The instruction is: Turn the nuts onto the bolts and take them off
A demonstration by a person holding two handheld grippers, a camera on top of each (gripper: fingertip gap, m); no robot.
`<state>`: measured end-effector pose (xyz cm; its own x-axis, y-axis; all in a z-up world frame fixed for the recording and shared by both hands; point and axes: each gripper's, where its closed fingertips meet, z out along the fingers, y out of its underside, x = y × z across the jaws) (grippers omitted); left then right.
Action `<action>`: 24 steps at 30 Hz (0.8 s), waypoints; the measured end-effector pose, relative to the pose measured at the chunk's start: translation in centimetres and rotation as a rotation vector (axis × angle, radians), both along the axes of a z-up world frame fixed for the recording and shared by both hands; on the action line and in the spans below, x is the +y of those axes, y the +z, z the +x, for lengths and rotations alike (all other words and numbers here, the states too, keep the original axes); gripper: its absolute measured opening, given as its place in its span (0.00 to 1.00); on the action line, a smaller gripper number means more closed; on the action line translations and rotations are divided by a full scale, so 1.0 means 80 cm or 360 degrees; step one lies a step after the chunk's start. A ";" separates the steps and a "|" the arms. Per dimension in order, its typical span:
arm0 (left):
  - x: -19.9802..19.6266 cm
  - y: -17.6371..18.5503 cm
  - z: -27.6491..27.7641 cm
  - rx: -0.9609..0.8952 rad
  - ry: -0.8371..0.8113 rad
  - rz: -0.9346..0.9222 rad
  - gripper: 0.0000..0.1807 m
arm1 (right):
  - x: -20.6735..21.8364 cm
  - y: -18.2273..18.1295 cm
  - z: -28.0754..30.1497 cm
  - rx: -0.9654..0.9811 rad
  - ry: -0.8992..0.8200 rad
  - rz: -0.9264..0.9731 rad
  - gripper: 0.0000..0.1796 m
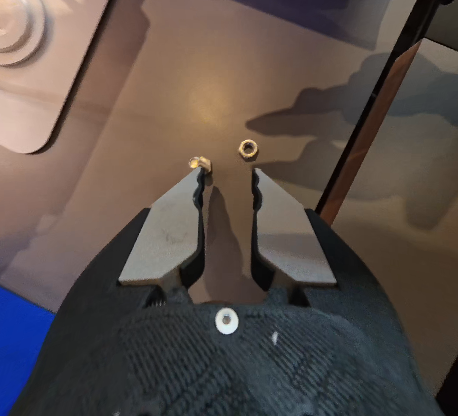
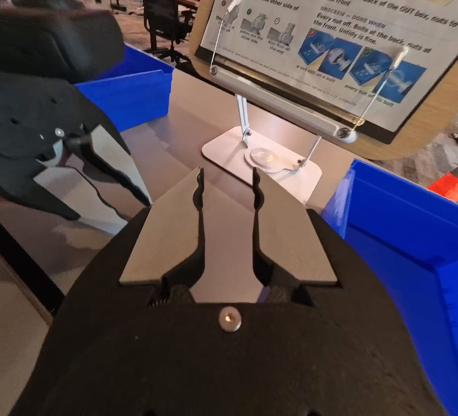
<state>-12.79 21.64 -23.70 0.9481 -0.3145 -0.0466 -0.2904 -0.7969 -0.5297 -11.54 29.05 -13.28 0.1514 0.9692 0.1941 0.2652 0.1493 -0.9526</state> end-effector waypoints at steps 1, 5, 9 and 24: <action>-0.004 0.002 -0.005 0.0017 0.0017 0.0021 0.20 | -0.004 -0.006 -0.001 -0.0043 0.0031 -0.0015 0.20; -0.021 0.003 -0.028 0.0042 0.0097 0.0100 0.20 | -0.038 -0.044 -0.005 -0.0332 0.0294 -0.0159 0.17; -0.022 -0.015 -0.047 0.0007 0.0172 0.0143 0.20 | -0.070 -0.090 0.002 -0.0649 0.0494 -0.0324 0.17; -0.008 -0.037 -0.056 0.0042 0.0131 0.0368 0.20 | -0.087 -0.166 0.003 -0.1046 0.0487 -0.0305 0.15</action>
